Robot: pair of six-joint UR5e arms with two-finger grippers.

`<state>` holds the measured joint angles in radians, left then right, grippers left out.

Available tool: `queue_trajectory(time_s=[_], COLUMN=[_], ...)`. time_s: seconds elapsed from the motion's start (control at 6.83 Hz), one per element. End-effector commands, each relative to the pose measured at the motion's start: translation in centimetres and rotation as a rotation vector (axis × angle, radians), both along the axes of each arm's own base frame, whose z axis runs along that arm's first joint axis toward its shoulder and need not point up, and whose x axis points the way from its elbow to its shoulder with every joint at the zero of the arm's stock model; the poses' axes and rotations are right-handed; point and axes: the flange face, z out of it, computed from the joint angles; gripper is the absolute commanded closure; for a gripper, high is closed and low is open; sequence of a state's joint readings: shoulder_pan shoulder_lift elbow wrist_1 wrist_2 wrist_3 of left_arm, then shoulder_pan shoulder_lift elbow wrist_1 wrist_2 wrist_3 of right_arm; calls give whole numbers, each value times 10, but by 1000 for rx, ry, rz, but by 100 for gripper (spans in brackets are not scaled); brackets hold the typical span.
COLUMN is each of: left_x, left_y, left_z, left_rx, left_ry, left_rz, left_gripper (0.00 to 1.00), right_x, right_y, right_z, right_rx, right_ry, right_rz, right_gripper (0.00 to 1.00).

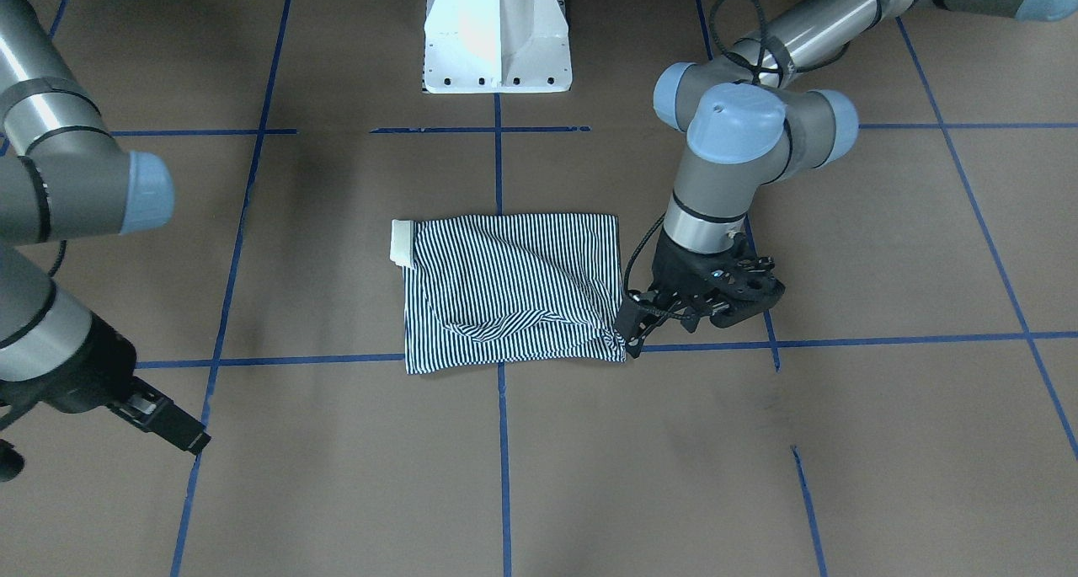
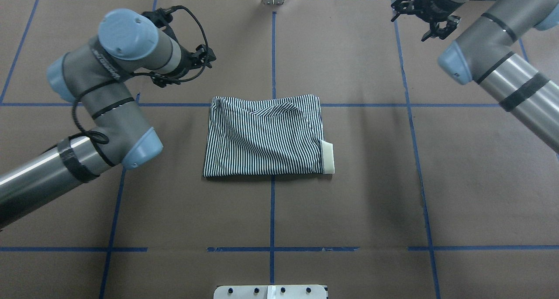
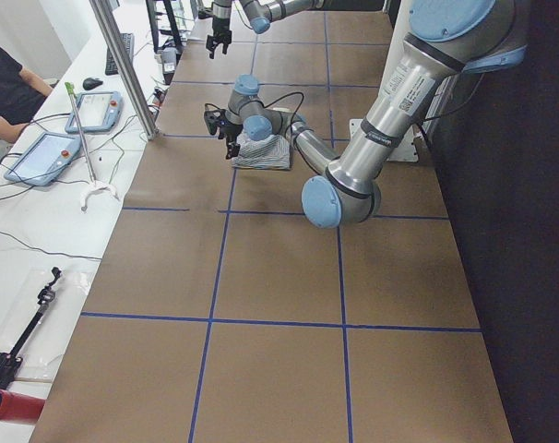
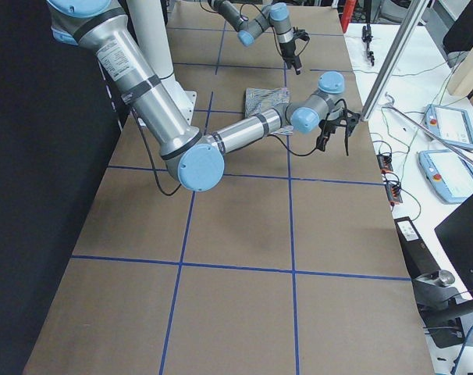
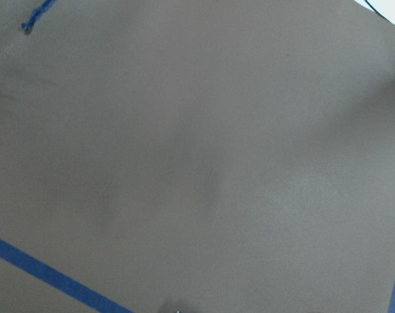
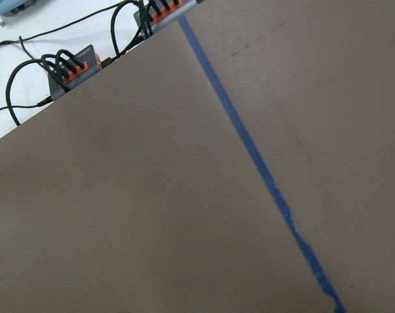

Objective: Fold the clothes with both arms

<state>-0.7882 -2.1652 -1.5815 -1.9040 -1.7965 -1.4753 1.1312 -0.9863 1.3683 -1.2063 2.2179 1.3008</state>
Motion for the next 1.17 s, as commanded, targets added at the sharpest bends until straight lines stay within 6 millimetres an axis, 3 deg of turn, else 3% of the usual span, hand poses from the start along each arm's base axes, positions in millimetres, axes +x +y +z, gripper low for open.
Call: queue_trajectory(time_s=[0.0, 0.29, 0.44, 0.59, 0.73, 0.88, 1.02], left_x=[-118, -246, -303, -361, -392, -415, -426], left_y=[20, 38, 41, 48, 63, 80, 94], left_z=[14, 48, 85, 124, 161, 187, 212], left_rx=[134, 256, 314, 394, 415, 428, 450], left_ry=[-97, -261, -330, -422, -445, -445, -442], left_rz=[105, 242, 337, 437, 514, 562, 637], left_gripper=[0, 0, 0, 0, 0, 0, 0], right_x=[117, 216, 254, 297, 330, 352, 349], right_y=[25, 86, 122, 144, 157, 171, 186], right_z=[57, 152, 208, 240, 256, 250, 206], right_rx=[111, 211, 273, 325, 361, 303, 272], right_ry=[-7, 95, 149, 198, 213, 186, 191], right_rz=[-77, -165, -264, -372, -488, -531, -551], right_gripper=[0, 0, 0, 0, 0, 0, 0])
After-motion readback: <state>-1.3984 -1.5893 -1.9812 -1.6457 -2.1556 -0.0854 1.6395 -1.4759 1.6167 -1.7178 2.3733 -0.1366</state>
